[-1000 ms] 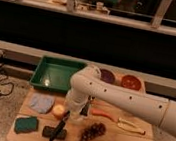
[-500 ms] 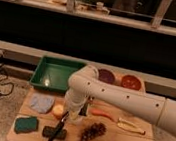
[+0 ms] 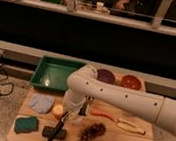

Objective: Place brush in paper cup

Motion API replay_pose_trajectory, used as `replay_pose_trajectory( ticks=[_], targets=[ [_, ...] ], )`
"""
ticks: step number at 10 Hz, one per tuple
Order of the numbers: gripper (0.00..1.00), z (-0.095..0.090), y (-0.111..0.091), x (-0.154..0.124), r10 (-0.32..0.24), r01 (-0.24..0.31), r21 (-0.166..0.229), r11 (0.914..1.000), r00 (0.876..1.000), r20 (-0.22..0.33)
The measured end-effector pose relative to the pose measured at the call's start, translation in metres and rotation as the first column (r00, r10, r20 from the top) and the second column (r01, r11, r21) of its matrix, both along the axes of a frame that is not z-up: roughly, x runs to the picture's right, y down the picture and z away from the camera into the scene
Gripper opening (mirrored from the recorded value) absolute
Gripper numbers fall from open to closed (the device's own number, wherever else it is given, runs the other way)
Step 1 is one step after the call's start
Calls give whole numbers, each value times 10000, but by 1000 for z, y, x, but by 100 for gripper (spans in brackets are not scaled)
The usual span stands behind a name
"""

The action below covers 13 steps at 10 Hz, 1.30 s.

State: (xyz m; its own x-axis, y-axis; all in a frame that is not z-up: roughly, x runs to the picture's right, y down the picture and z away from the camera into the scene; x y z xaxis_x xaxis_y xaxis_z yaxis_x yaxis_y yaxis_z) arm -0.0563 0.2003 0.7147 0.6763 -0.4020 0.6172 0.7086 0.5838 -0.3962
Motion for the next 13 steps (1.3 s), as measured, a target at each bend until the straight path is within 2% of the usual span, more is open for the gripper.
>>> replay_pose_trajectory(
  ticks=[3,13],
  targets=[
    [68,0,-3,1,-108,112,113,9999,9995,-281],
    [69,-1,-8,2,-140,152,249,9996,9987,-487]
  ],
)
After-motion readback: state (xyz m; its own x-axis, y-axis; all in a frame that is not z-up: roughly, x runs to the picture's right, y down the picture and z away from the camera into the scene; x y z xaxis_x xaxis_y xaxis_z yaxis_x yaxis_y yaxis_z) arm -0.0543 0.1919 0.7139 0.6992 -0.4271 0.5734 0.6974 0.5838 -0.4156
